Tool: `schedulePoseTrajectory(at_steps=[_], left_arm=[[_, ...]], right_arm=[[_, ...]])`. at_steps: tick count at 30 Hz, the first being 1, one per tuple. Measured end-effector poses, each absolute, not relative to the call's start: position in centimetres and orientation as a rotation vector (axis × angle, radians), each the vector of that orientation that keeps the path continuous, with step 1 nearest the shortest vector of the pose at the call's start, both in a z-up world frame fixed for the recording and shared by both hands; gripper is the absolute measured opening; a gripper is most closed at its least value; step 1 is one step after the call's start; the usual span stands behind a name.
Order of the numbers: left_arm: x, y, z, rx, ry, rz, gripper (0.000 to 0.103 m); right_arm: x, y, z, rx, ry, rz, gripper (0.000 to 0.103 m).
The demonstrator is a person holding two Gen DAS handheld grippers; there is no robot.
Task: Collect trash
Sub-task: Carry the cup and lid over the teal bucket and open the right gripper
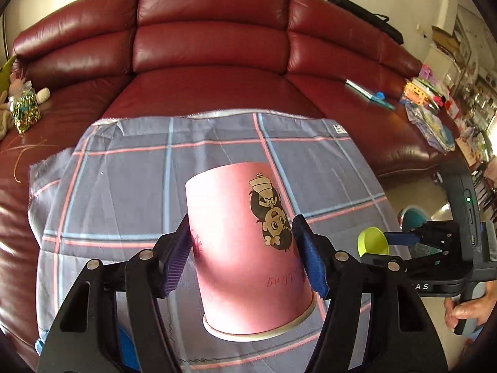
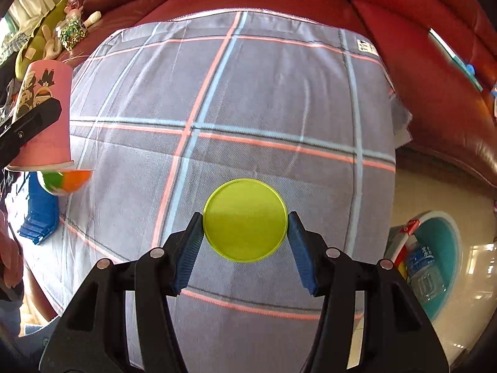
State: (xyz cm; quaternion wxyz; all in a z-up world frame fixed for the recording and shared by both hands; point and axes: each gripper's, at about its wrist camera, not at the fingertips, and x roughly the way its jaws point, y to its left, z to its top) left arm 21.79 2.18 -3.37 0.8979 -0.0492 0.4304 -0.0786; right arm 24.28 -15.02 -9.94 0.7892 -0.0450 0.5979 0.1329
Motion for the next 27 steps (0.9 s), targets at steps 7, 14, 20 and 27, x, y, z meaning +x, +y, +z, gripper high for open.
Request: schedulePoseTrajectory(at_steps=[7, 14, 20, 27], left_arm=[[19.9, -1.4, -3.8, -0.063, 0.925, -0.204, 0.065], [18.9, -6.5, -2.2, -0.008, 0.916, -0.287, 0.065], [18.7, -13.2, -1.3, 0.035, 0.905, -0.403, 0.065], [18.6, -20.4, -1.7, 0.090, 0.915, -0.506, 0.065]], right_arm=[[21.7, -18.2, -9.4, -0.057, 1.271, 0.264, 0.052], [20.3, -24.0, -7.1, 0.013, 1.217, 0.211, 0.052], [18.7, -31.6, -5.5, 0.068, 1.183, 0.099, 0.052], [17.4, -39.1, -6.5, 0.133, 1.214, -0.014, 0.053]])
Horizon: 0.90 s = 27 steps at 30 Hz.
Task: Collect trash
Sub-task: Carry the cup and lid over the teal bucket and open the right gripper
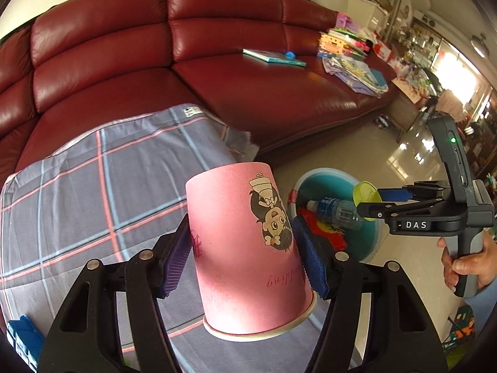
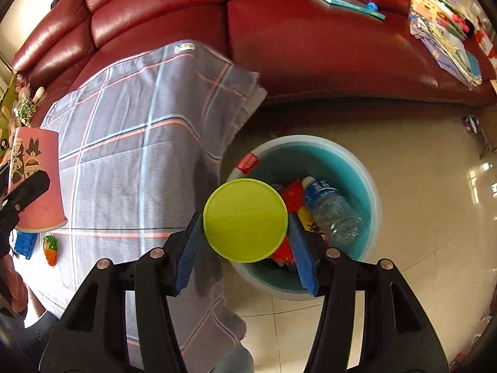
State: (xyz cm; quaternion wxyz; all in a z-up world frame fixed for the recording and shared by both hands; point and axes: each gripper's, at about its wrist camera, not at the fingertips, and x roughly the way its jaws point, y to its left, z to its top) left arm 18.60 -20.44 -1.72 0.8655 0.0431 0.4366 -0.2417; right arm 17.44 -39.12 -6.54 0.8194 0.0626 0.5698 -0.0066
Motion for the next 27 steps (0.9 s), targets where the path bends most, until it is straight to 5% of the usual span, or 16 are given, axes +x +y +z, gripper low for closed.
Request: schedulePoseTrajectory(at_steps=[9, 19, 27], left_arm=[[18.8, -27.2, -3.5, 0.166, 0.939, -0.598, 0.065], [19.0, -32.0, -6.2, 0.195, 0.991, -0.647, 0.065], [19.3, -35.1, -7.3, 0.213, 0.999, -0.694, 0.066]], right_arm=[[17.9, -43.6, -9.8, 0.213, 1.278, -0.050, 0.055], [17.4, -45.5, -10.6, 0.221, 1.287, -0.073, 0.078], [16.4, -47.8, -10.2, 0.213, 1.293, -0.128, 0.084]])
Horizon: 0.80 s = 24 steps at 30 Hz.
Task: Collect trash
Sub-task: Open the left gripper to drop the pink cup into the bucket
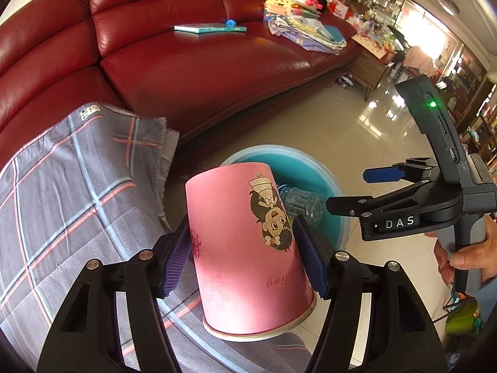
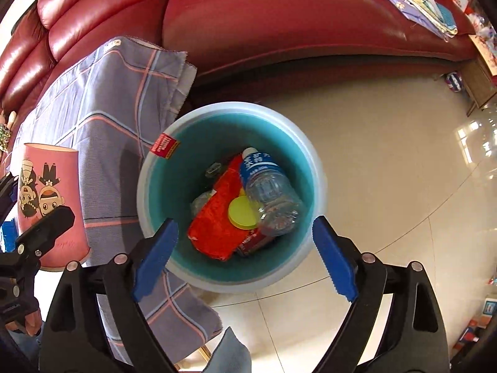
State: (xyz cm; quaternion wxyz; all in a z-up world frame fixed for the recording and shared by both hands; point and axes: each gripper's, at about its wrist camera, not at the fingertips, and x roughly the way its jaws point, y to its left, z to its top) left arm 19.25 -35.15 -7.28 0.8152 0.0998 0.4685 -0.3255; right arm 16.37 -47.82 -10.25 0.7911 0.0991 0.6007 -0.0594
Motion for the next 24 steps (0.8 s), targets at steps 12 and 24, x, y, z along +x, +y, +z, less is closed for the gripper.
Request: schedulePoseTrajectory(at_steps=[12, 24], left_arm=[[20.1, -39.2, -9.1, 0.235, 1.032, -0.754, 0.066], [21.1, -42.1, -11.5, 0.284, 1.067, -0.769, 0.084]], right_arm=[[14.9, -50.0, -9.6, 0.181, 1.309, -0.194, 0.085], [14.0, -51.5, -9.6, 0.170, 1.333, -0.259, 0.085]])
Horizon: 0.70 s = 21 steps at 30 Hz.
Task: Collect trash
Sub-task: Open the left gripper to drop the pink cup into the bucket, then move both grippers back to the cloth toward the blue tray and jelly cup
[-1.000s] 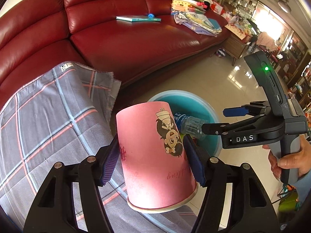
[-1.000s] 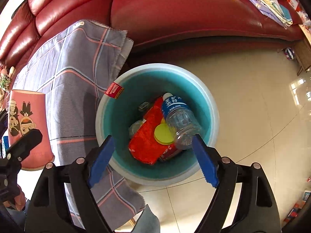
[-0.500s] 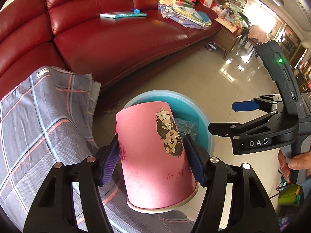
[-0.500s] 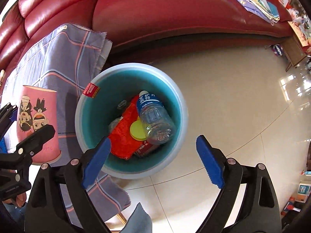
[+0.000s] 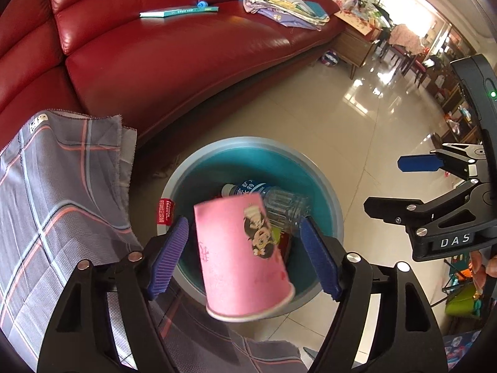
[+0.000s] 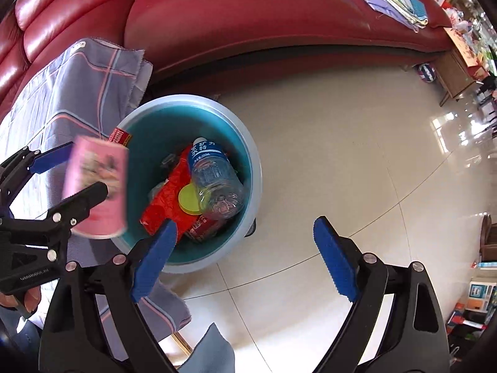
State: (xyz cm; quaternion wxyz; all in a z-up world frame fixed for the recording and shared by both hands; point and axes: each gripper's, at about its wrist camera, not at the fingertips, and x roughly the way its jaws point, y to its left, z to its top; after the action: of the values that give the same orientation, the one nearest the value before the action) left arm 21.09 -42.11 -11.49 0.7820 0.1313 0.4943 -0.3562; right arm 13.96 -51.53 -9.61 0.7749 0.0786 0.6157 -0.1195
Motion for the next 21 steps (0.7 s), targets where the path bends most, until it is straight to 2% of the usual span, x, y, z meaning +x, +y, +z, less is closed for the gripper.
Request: schedulePoseTrajectory(at_steps=[1, 6, 9, 21], left_arm=[[21.0, -42.0, -11.6, 0.288, 1.067, -0.758, 0.092], [21.0, -41.1, -11.7, 0.279, 1.073, -0.732, 0.097], [21.0, -40.1, -11.6, 0.267, 1.085, -0.714, 0.099], [19.2, -36.0, -9.3, 0.260, 1.065, -0.665, 0.099]], right_arm=[[13.9, -51.5, -9.7, 0.168, 1.334, -0.263, 0.085], [14.0, -51.1, -10.1, 0.163, 1.351, -0.266, 0.085], [14.0, -50.7, -10.1, 0.156, 1.352, -0.261, 0.091], [13.8, -47.0, -8.1, 0.105, 1.333, -0.236, 0.091]])
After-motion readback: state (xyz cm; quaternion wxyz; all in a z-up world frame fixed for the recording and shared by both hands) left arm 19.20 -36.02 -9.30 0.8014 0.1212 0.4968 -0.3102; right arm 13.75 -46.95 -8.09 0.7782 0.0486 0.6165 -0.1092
